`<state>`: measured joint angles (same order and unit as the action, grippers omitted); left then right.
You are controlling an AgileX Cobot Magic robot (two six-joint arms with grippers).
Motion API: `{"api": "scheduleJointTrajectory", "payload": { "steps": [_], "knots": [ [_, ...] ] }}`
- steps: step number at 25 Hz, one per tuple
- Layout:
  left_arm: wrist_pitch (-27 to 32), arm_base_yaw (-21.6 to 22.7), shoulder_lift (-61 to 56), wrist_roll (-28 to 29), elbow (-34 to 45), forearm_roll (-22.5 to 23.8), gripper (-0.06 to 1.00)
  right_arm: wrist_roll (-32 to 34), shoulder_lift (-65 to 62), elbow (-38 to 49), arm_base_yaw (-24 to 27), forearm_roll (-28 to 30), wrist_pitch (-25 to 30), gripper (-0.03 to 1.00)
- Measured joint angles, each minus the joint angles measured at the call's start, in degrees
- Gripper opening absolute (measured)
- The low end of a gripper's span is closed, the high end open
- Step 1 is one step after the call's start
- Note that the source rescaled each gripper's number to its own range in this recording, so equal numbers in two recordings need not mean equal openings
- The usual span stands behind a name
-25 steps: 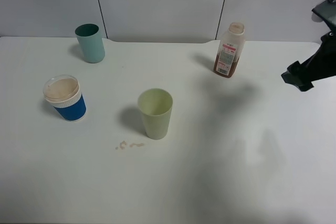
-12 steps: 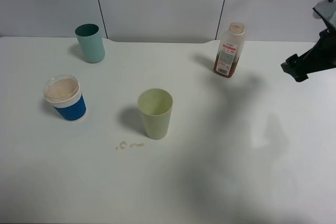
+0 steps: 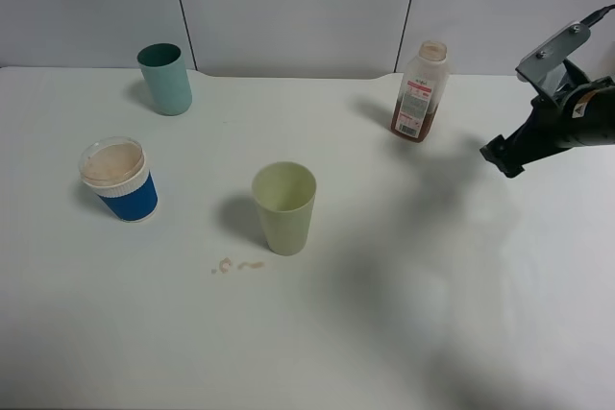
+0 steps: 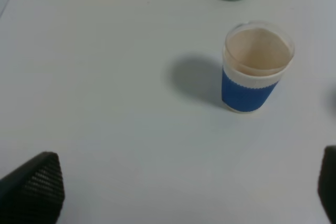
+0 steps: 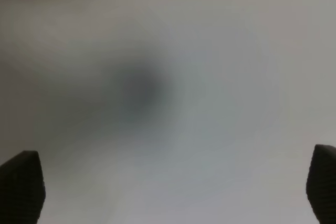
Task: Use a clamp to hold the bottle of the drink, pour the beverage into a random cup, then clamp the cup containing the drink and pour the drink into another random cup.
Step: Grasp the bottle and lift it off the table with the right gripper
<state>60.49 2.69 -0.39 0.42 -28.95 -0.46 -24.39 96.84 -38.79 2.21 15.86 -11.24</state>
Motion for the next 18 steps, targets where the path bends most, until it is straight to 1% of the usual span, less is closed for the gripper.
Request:
{"api": "scheduleJointTrajectory", "payload": {
  "steps": [3,7,11,14,18],
  "knots": [
    [0.00,0.00,0.00,0.00,0.00,0.00,0.93,0.00,2.30,-0.02,0.00,0.16,-4.35,1.00],
    [0.00,0.00,0.00,0.00,0.00,0.00,0.93,0.00,5.59,-0.06,0.00,0.32,-8.84,1.00],
    [0.00,0.00,0.00,0.00,0.00,0.00,0.93,0.19,8.76,-0.08,0.00,3.35,-12.15,1.00],
    [0.00,0.00,0.00,0.00,0.00,0.00,0.93,1.85,9.95,-0.08,0.00,5.63,-15.27,1.00],
    [0.00,0.00,0.00,0.00,0.00,0.00,0.93,3.78,10.71,-0.13,0.00,6.51,-19.93,1.00]
  ]
}}
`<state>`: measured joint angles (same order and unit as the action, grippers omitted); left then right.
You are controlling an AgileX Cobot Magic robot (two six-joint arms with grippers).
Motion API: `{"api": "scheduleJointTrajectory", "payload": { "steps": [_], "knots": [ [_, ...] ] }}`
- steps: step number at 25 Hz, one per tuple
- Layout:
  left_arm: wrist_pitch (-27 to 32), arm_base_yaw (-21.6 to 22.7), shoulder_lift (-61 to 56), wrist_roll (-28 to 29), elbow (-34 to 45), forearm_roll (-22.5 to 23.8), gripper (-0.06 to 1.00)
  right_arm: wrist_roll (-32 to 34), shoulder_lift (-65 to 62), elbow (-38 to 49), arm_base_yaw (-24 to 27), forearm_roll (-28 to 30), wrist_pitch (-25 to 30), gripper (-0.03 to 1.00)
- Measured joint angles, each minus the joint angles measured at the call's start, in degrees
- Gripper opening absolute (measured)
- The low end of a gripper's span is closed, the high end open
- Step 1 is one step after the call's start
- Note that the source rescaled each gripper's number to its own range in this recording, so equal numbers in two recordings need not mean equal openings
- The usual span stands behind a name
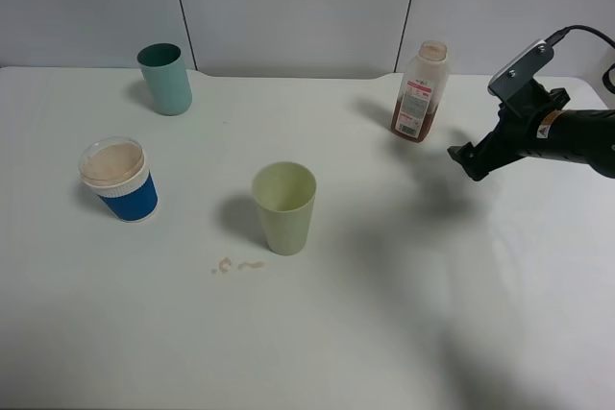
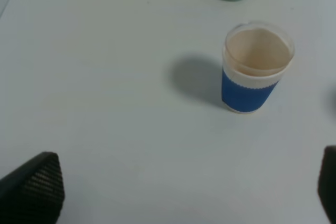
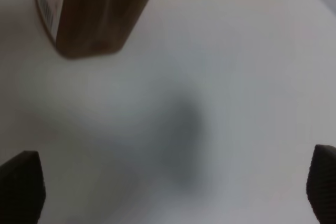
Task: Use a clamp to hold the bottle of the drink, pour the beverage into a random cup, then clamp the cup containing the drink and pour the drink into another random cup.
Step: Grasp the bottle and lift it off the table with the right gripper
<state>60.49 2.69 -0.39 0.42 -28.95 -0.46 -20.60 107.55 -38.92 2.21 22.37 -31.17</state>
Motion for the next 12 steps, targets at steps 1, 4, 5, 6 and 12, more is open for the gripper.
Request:
{"api": "scheduleJointTrajectory", "payload": {
  "steps": [1,4,5,6,12],
  "knots": [
    [0.00,0.00,0.00,0.00,0.00,0.00,0.93,0.59,0.04,0.00,0.00,0.00,-0.84,1.00],
    [0.00,0.00,0.00,0.00,0.00,0.00,0.93,1.87,0.06,0.00,0.00,0.00,-2.34,1.00],
    [0.00,0.00,0.00,0.00,0.00,0.00,0.93,2.23,0.06,0.00,0.00,0.05,-2.59,1.00],
    [0.00,0.00,0.00,0.00,0.00,0.00,0.93,2.29,0.26,0.00,0.00,0.05,-3.21,1.00],
    [0.00,0.00,0.00,0.00,0.00,0.00,0.93,2.29,4.18,-0.02,0.00,0.05,-8.27,1.00]
  ]
}}
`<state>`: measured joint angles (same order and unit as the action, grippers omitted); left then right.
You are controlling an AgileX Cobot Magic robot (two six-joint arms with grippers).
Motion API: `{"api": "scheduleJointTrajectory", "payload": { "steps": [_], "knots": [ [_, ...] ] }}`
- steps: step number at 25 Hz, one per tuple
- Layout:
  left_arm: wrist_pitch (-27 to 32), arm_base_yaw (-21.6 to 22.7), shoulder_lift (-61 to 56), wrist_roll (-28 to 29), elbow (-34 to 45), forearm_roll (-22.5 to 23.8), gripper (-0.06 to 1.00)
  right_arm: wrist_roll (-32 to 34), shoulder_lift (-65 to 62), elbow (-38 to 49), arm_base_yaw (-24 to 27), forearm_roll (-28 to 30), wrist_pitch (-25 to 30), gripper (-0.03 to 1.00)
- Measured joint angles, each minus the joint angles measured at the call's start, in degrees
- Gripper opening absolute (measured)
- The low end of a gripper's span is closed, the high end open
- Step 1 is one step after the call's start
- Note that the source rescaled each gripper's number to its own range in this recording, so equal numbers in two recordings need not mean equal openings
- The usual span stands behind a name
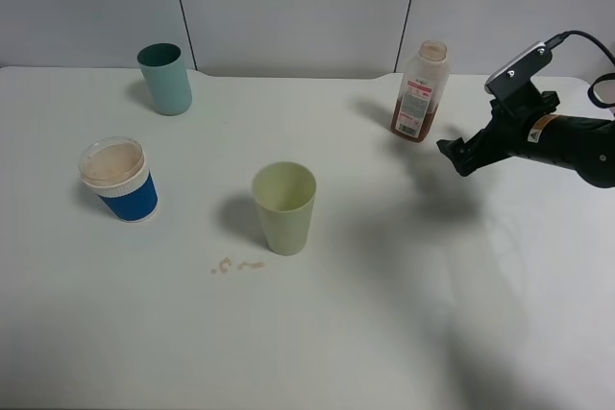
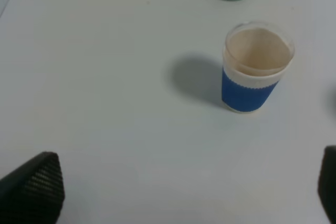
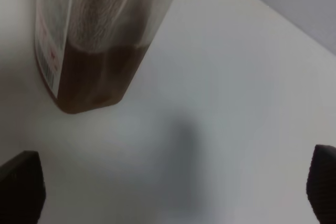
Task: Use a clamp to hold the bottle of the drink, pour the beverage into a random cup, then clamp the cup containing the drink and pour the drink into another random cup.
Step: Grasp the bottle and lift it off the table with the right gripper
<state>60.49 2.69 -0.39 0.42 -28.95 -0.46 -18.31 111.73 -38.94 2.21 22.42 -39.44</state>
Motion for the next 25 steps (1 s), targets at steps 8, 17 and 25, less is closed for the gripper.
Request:
{"api": "scheduleJointTrajectory", "payload": {
  "steps": [8,17,25],
  "knots": [
    [0.00,0.00,0.00,0.00,0.00,0.00,0.93,1.51,4.70,-3.00,0.00,0.05,-3.30,1.00],
    [0.00,0.00,0.00,0.00,0.00,0.00,0.93,6.75,9.70,-10.31,0.00,6.56,-4.67,1.00],
    [0.00,0.00,0.00,0.00,0.00,0.00,0.93,12.95,13.35,-14.18,0.00,12.03,-6.97,1.00]
  ]
}}
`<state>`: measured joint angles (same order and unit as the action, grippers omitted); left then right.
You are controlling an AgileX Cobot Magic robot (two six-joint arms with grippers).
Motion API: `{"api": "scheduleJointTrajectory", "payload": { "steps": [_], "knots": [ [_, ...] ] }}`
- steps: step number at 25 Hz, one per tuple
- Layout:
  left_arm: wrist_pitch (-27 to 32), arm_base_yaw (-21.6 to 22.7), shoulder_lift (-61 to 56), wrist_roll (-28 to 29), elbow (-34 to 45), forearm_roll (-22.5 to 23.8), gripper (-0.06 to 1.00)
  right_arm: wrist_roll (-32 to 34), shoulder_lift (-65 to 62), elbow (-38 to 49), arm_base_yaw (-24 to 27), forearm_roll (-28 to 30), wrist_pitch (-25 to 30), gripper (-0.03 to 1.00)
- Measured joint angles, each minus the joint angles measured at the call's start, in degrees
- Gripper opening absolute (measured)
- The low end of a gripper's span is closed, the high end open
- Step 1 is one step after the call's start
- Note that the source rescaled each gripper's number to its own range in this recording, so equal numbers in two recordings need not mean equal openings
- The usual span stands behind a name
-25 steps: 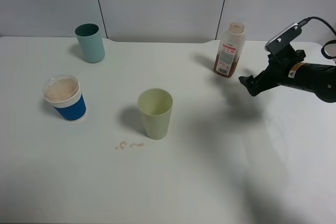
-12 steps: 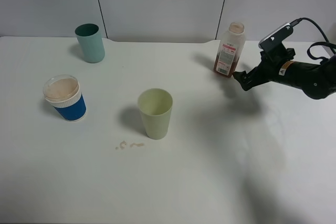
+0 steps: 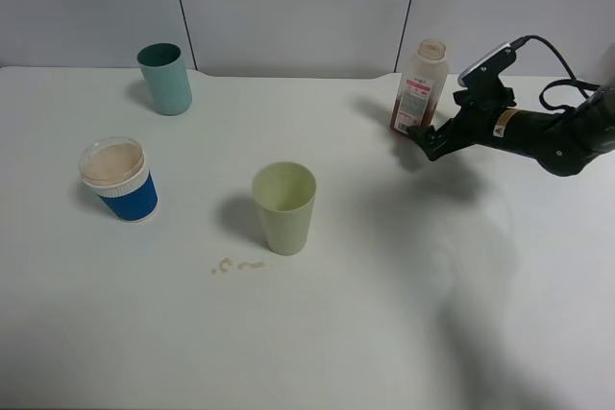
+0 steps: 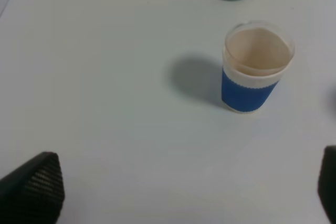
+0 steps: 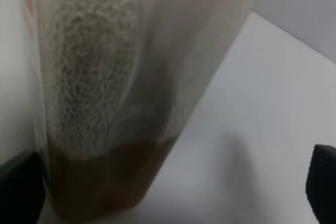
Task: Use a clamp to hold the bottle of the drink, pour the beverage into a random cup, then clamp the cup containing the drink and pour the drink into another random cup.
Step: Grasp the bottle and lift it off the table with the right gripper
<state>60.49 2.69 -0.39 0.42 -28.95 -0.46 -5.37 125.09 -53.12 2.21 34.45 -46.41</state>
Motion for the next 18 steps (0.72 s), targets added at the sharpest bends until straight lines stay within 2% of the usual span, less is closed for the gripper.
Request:
{"api": "scheduleJointTrajectory", "payload": {
  "steps": [7,15,17,18],
  "knots": [
    [0.00,0.00,0.00,0.00,0.00,0.00,0.93,5.37,1.51,-4.11,-1.51,2.83,-1.77,1.00],
    [0.00,0.00,0.00,0.00,0.00,0.00,0.93,6.57,4.24,-5.98,-5.29,3.47,-3.47,1.00],
    [0.00,0.00,0.00,0.00,0.00,0.00,0.93,6.56,4.37,-6.02,-5.65,3.35,-3.72,0.89],
    [0.00,0.00,0.00,0.00,0.00,0.00,0.93,6.56,4.42,-6.02,-5.75,3.19,-3.71,0.76]
  ]
}}
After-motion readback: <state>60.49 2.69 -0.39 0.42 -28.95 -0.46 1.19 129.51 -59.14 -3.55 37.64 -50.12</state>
